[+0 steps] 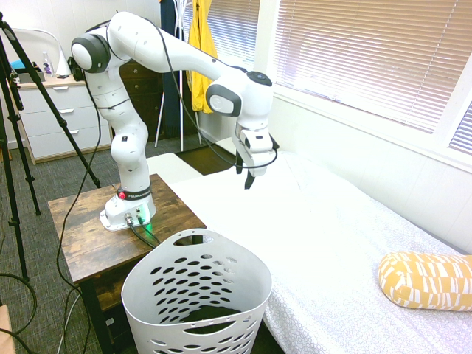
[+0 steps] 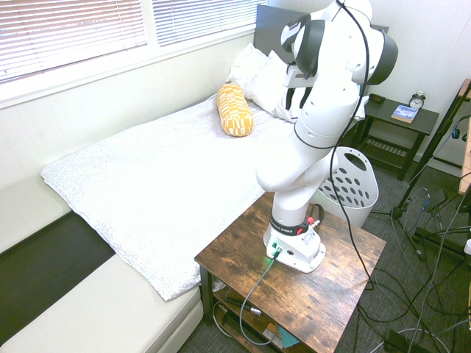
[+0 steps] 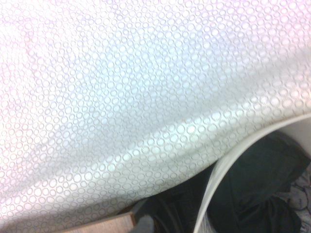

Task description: Put my clothes in the laundry bag

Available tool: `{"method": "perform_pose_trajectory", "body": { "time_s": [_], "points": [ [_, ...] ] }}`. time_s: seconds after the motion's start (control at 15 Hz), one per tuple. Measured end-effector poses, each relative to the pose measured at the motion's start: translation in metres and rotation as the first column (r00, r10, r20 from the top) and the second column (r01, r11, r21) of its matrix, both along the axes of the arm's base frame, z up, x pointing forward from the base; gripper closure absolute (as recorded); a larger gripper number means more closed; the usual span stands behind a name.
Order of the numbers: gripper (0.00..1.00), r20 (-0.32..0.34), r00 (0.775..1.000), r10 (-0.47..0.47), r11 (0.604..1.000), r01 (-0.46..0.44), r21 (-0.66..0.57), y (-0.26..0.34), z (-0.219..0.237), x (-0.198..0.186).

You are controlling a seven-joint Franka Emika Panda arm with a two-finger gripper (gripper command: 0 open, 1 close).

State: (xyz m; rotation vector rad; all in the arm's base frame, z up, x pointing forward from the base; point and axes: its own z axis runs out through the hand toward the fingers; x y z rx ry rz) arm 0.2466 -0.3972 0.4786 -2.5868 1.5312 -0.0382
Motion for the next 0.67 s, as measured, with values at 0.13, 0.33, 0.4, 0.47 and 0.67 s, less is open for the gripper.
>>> {"method": "perform_pose_trajectory", "body": {
  "time_s": [0.13, 0.33, 0.4, 0.47, 0.67],
  "points": [
    [0.0, -0.006, 0.999, 0.047, 0.999, -0.047, -0.024, 0.037, 0.001, 0.054],
    [0.0, -0.014, 0.993, 0.121, 0.992, -0.122, -0.038, 0.099, -0.01, 0.13],
    [0.0, -0.021, 0.989, 0.145, 0.988, -0.146, -0.041, 0.12, -0.015, 0.152],
    [0.0, -0.029, 0.984, 0.175, 0.984, -0.176, -0.041, 0.143, -0.018, 0.174],
    [0.0, -0.052, 0.964, 0.26, 0.964, -0.262, -0.05, 0.219, -0.024, 0.236]
  ]
}}
